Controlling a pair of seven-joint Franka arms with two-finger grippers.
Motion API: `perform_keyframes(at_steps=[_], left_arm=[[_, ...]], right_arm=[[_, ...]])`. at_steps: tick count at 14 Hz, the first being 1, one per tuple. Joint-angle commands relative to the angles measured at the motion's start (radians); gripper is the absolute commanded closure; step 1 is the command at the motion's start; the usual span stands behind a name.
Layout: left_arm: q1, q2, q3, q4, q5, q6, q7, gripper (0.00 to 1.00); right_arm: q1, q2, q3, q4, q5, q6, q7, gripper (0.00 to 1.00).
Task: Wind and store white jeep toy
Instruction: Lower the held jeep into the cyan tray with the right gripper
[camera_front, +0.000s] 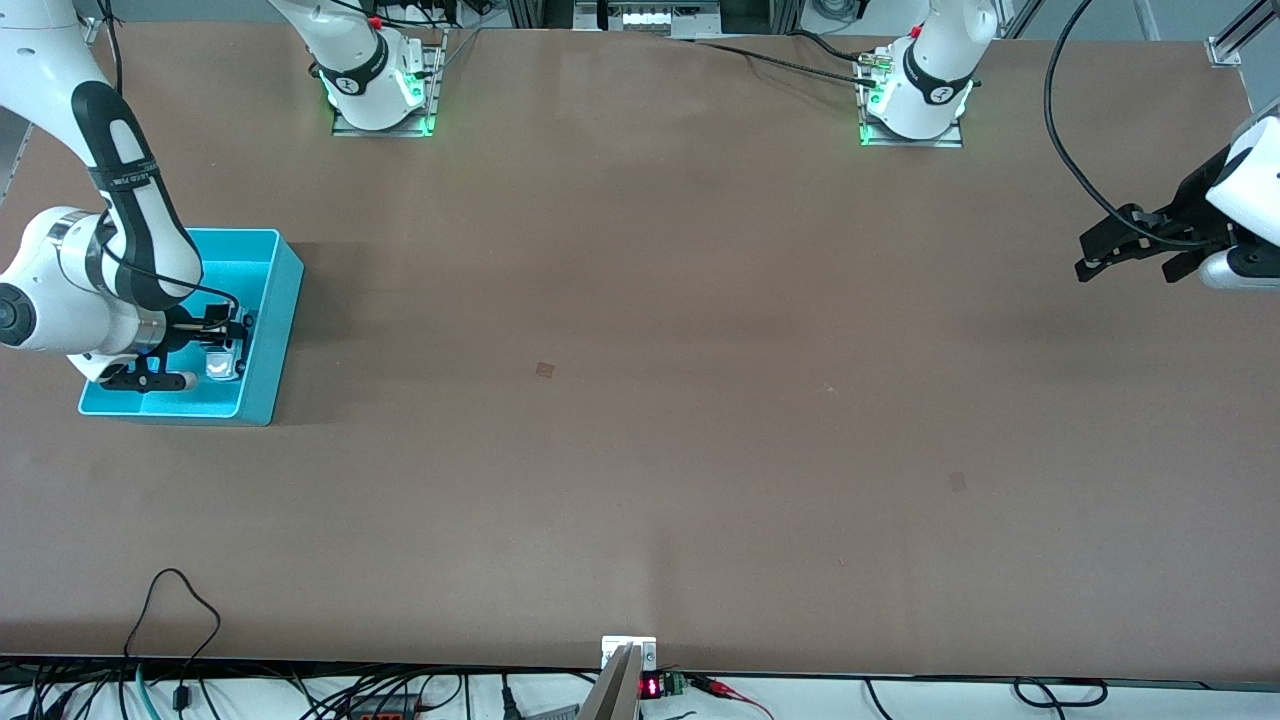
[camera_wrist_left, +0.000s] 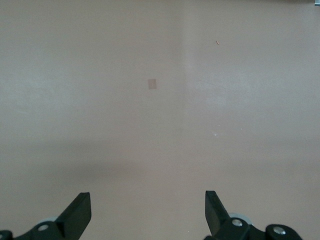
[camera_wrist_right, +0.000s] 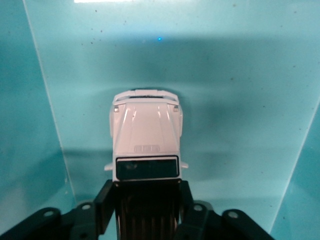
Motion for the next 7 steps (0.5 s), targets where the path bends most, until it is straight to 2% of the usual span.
perform_keyframes(at_steps=[1,2,4,6,7], left_arm=[[0.007,-0.028,-0.002,-0.023,-0.005,0.000,0.011,0.00],[0.007,-0.028,-0.002,-0.023,-0.005,0.000,0.011,0.00],[0.007,-0.028,-0.002,-0.023,-0.005,0.001,0.011,0.00],[0.007,-0.028,-0.002,-0.023,-0.005,0.001,0.011,0.00],[0.007,-0.028,-0.002,-0.023,-0.005,0.001,0.011,0.00]], right_arm=[[-0.018,-0.013,0.018,-0.010,-0.002,0.000,0.007,0.28],[-0.018,-0.013,0.018,-0.010,-0.004,0.000,0.007,0.18],[-0.020,-0.013,0.018,-0.010,-0.004,0.000,0.007,0.13],[-0.017,-0.016,0.018,-0.010,-0.004,-0.001,0.007,0.00],[-0.015,-0.023,0.020,-0.007,-0.005,-0.004,0.007,0.00]])
